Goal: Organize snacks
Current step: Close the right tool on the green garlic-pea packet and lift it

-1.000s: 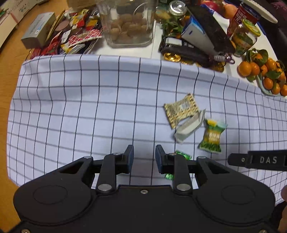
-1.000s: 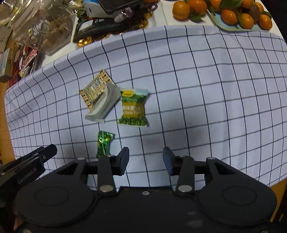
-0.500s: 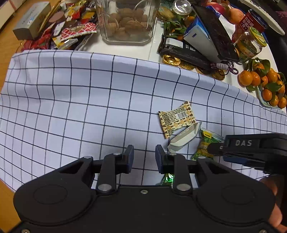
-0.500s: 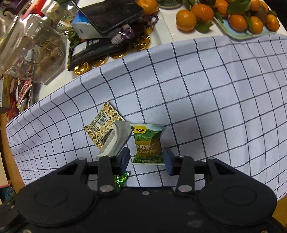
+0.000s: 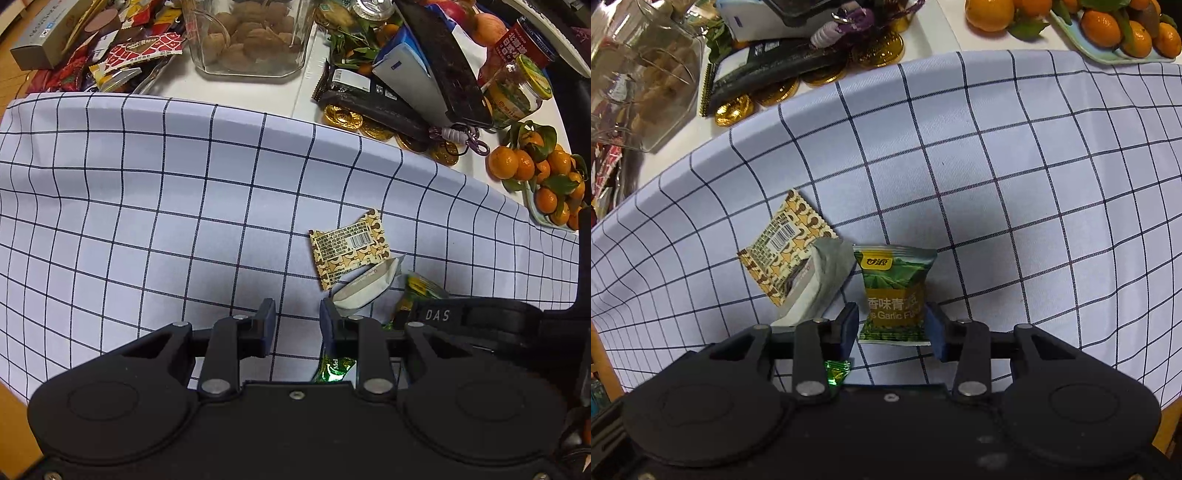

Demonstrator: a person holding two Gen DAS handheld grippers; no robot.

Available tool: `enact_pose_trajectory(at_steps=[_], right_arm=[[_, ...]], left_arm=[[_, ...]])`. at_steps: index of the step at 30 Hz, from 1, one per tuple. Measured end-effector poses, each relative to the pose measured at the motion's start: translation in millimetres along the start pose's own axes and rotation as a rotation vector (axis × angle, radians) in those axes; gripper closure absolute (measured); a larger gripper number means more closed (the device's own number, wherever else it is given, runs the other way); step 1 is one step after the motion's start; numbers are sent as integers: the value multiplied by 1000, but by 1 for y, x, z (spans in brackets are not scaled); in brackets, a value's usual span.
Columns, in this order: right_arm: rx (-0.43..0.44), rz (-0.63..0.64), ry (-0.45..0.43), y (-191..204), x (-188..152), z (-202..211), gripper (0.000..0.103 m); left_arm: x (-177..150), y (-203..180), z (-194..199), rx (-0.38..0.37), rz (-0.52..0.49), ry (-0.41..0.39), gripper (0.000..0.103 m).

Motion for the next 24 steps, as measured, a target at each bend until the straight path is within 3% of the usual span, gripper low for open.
enact_pose_trajectory(at_steps=[1,4,10,18,24], right_arm=[[-4,8,4,0,0,-2,73],[6,9,21,-4,0,-4,76],[-15,-31,68,-29,2,-4,76],[-7,-54,93,-54,1,-2,76],[44,-35,87,-64,1,13,76]], left_arm=[[0,0,-2,0,1,3,67],[1,-1,-7,7,5,7,67],[2,-8,-20,44,4,2,67],[13,-11,-31,71,61,-70,67],[9,-10,-50,110,68,-32,67]])
Point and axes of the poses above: each gripper's, at about its wrist camera, not at the fingertips, and z roughly against the way its jaws point, y to its left, x to its top, the point moved 6 cm from there along -z, roughly the way its jaws point, and after that the axes turned 10 degrees about -x, right-handed, at the moved point
